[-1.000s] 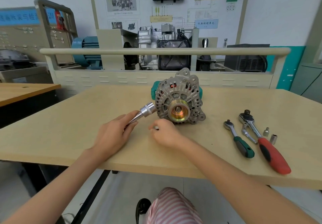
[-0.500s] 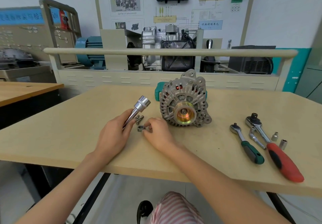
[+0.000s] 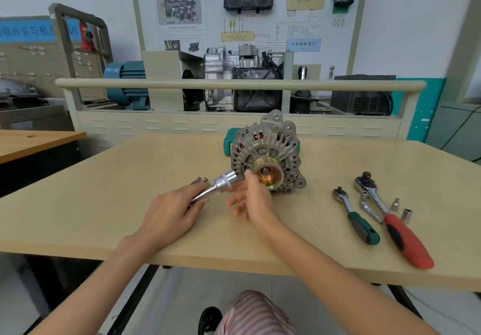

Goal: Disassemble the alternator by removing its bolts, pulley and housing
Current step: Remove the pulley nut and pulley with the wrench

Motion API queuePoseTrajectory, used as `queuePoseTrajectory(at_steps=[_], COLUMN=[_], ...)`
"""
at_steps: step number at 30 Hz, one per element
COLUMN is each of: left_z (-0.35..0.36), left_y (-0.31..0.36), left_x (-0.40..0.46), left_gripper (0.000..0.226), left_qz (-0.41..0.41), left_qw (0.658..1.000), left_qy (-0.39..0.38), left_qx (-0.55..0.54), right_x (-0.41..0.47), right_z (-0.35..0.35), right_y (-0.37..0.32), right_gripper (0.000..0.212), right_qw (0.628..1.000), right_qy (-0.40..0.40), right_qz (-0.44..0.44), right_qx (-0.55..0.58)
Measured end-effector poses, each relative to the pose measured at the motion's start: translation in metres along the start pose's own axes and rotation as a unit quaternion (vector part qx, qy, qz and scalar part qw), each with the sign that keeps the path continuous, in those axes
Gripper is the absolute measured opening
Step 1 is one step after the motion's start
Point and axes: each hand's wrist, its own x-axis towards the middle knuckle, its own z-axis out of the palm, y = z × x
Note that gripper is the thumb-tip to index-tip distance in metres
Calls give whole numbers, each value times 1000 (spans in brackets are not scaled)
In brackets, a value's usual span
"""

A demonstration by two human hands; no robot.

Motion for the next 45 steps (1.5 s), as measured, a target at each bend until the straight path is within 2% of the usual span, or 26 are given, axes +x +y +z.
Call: queuePoseTrajectory(at_steps=[3, 5, 7, 10, 12, 18, 24, 34, 37, 40, 45], left_z=[-5, -7, -5, 4, 12, 25, 26, 27, 27, 17, 12], left_y=[14, 27, 39, 53, 63, 77, 78, 81, 80, 63, 66], left_x=[1, 1, 2, 8, 14, 19, 24, 21, 21, 19, 14], left_gripper=[43, 45, 46, 51, 44, 28, 31, 40, 38, 38, 34], left_qz=[93, 149, 171, 166, 167, 147, 169, 143, 110, 31, -1], left_qw=[995, 987, 982, 978, 971, 973, 970, 975, 982, 991, 990], left_qy=[-17, -24, -46, -78, -100, -161, -158, -148, -141, -115, -118], left_qx=[29, 54, 58, 104, 140, 73, 70, 83, 68, 61, 82], right_x=[-14, -19, -20, -21, -19, -14, -14, -16, -16, -12, -13], right_z=[-16, -26, -34, -40, -41, -57, -60, -57, -60, -74, -67], right_y=[0, 0, 0, 0, 1, 4, 2, -2, -2, -1, 1], right_gripper=[50, 44, 36, 29, 26, 28, 30, 31, 31, 29, 33], right_qw=[997, 990, 982, 981, 980, 985, 979, 971, 976, 981, 975], right_qy=[11, 12, -10, -3, 19, -3, 39, 77, 92, 136, 110], right_qz=[-41, -70, -88, -98, -107, -90, -101, -112, -102, -76, -98], right_qx=[-68, -120, -164, -166, -165, -148, -171, -195, -168, -116, -168])
